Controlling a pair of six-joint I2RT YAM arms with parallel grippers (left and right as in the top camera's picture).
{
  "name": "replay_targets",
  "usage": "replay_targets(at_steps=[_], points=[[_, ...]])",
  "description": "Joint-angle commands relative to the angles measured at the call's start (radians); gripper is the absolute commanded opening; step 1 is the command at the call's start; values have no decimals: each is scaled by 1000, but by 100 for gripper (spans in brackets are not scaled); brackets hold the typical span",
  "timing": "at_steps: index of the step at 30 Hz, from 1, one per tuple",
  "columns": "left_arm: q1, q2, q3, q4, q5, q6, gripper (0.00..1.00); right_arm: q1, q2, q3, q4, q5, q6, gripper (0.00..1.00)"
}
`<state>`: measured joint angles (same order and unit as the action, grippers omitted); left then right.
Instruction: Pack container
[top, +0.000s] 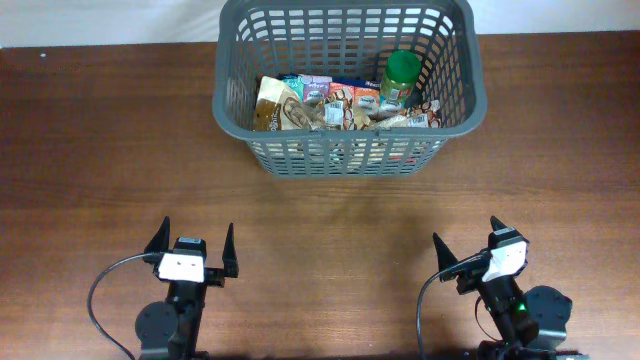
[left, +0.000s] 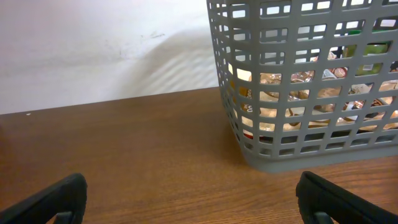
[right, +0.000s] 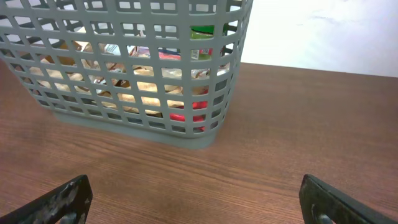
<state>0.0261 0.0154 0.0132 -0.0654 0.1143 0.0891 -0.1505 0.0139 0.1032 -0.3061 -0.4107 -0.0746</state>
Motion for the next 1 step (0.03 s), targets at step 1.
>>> replay_targets(at_steps=[1], points=[[-6,-5,-4,-6,-6,13,99,6,-11,-8,0,-12,9,99]])
